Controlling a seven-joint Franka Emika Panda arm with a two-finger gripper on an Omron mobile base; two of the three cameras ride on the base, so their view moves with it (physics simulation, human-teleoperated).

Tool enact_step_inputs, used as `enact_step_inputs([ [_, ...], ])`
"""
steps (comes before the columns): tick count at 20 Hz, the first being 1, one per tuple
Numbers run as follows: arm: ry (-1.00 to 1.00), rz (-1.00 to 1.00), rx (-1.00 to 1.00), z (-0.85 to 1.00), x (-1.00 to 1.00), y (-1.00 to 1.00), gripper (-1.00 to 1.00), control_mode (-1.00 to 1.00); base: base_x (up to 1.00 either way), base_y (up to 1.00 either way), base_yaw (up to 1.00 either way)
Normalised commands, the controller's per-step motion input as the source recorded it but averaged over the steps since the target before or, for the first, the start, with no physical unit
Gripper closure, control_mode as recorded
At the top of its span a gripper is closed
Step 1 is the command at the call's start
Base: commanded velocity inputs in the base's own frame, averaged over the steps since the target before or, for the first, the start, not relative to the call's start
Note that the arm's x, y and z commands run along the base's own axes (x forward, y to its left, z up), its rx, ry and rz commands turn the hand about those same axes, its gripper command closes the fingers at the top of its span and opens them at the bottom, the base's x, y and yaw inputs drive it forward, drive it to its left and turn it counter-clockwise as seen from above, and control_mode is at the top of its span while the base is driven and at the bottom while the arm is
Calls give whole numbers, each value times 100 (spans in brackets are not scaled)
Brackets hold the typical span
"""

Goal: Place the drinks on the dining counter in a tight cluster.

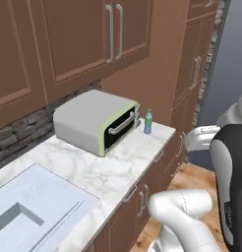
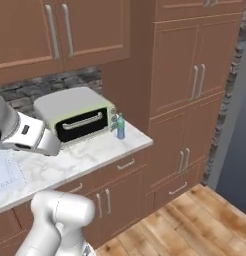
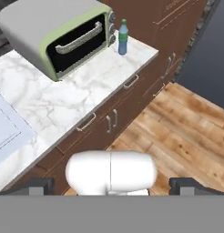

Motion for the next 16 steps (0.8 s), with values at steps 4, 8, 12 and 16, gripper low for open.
enact_step_inputs([
  [4, 0, 0, 0, 0, 0, 0, -100, 100, 24, -99, 28],
  [8, 0, 0, 0, 0, 0, 0, -100, 100, 28, -46, 14],
  [12, 0, 0, 0, 0, 0, 0, -100, 100, 53, -9, 24],
  [16, 0, 0, 0, 0, 0, 0, -100, 100, 58, -11, 41],
])
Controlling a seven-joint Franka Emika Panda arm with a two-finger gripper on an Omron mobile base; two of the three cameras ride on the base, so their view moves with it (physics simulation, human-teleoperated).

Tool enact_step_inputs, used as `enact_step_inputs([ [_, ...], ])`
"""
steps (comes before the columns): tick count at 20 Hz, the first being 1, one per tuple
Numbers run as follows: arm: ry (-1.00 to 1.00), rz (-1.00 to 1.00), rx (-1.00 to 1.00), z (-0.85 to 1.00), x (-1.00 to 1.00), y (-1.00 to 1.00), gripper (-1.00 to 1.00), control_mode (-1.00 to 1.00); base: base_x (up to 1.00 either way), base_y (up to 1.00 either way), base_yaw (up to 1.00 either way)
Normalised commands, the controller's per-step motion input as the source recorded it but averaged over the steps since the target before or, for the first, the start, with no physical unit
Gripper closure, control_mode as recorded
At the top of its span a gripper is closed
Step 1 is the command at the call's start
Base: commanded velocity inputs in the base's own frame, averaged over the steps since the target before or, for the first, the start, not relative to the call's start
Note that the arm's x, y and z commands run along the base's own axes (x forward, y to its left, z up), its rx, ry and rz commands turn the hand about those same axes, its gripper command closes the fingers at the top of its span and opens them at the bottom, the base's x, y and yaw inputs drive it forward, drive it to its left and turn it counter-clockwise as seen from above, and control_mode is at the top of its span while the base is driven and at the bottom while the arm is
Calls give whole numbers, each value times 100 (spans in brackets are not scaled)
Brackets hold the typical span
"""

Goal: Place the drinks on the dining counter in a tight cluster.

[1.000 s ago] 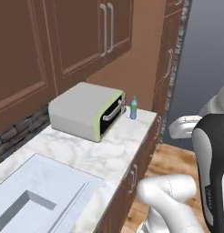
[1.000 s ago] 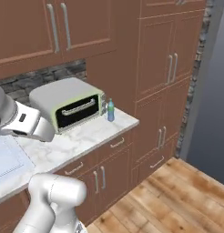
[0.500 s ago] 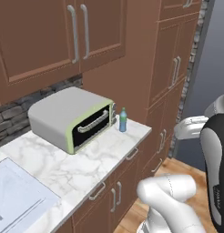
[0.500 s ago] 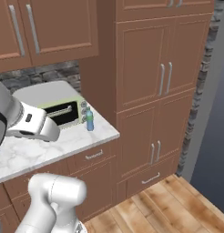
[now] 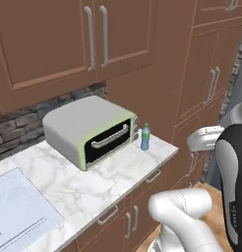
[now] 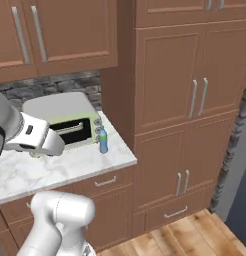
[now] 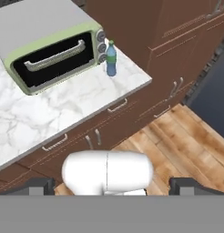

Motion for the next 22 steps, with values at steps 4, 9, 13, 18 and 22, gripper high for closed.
enact_step_inputs([
  [4, 0, 0, 0, 0, 0, 0, -100, 100, 49, -30, 55],
  [9, 0, 0, 0, 0, 0, 0, -100, 100, 57, -43, 56],
  [13, 0, 0, 0, 0, 0, 0, -100, 100, 28, -48, 33],
  [18, 0, 0, 0, 0, 0, 0, -100, 100, 49, -29, 5],
  [22, 0, 0, 0, 0, 0, 0, -100, 100, 83, 2, 0],
])
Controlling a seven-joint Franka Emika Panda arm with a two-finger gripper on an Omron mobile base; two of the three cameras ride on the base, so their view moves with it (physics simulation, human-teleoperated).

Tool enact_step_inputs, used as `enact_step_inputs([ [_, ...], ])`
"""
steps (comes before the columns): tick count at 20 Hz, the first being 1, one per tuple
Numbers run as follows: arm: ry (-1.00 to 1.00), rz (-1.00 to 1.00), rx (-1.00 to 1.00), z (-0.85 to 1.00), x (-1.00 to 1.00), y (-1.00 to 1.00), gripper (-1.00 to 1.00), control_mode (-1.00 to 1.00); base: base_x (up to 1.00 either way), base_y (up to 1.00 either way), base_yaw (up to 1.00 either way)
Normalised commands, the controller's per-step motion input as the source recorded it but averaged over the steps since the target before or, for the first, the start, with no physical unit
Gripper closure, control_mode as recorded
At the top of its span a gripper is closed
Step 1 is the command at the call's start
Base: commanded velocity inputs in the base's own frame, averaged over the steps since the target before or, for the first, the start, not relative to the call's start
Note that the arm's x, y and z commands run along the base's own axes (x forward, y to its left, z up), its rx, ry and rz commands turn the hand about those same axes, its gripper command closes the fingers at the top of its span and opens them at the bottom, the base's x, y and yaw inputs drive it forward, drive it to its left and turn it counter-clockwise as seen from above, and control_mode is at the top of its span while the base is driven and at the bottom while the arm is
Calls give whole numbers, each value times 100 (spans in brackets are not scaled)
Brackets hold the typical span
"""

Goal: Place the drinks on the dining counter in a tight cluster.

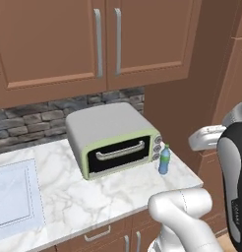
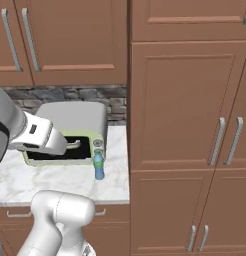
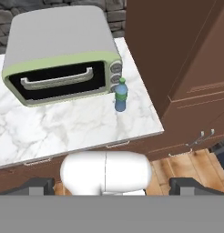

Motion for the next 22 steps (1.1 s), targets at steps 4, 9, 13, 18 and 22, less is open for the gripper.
enact_step_inputs([
  [4, 0, 0, 0, 0, 0, 0, -100, 100, 50, 2, 0],
  [9, 0, 0, 0, 0, 0, 0, -100, 100, 0, 0, 0],
  [13, 0, 0, 0, 0, 0, 0, -100, 100, 0, 0, 0],
  [18, 2, 0, 0, -7, 14, 0, -100, -100, 0, 0, 0],
  [22, 8, 0, 2, -45, 55, 0, -100, -100, 0, 0, 0],
])
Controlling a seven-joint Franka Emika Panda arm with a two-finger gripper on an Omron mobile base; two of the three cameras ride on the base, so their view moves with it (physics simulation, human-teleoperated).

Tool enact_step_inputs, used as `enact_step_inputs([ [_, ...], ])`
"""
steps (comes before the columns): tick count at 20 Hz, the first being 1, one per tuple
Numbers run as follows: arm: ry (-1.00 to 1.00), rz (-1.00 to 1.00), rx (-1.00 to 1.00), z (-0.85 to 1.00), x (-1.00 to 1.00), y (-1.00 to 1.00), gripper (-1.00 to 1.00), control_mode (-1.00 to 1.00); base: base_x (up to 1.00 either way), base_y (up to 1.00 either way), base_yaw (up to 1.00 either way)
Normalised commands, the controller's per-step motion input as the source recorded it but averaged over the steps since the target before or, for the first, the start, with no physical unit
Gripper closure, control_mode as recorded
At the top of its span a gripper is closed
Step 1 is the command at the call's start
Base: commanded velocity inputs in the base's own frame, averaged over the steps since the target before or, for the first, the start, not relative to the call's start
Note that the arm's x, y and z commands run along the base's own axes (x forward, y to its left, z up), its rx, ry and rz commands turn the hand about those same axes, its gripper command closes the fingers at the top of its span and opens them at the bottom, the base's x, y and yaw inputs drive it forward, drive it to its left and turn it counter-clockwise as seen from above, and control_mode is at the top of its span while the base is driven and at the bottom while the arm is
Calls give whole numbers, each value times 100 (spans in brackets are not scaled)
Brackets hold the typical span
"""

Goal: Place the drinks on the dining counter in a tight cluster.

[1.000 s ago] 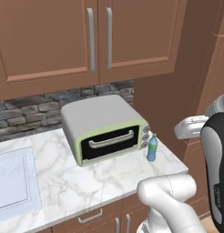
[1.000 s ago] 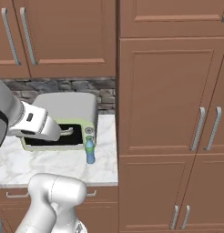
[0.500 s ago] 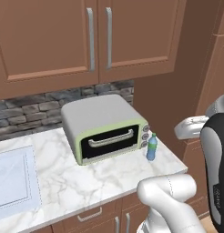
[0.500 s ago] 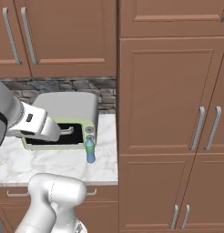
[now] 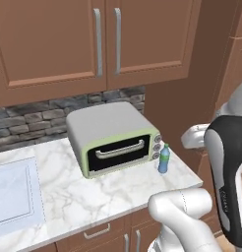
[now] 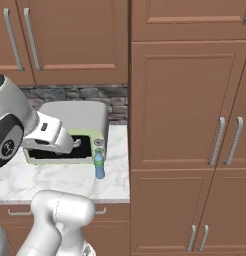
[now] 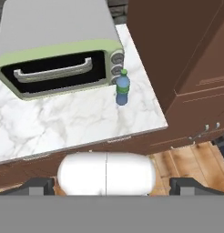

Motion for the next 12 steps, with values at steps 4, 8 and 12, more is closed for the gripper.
enact_step_inputs([
  [4, 4, 0, -1, -65, 63, 8, -100, -100, 0, 0, 0],
  [8, 6, 0, -6, -85, 50, 9, -100, -100, 0, 0, 0],
  [12, 5, 0, -1, -81, 52, 1, -100, -100, 0, 0, 0],
])
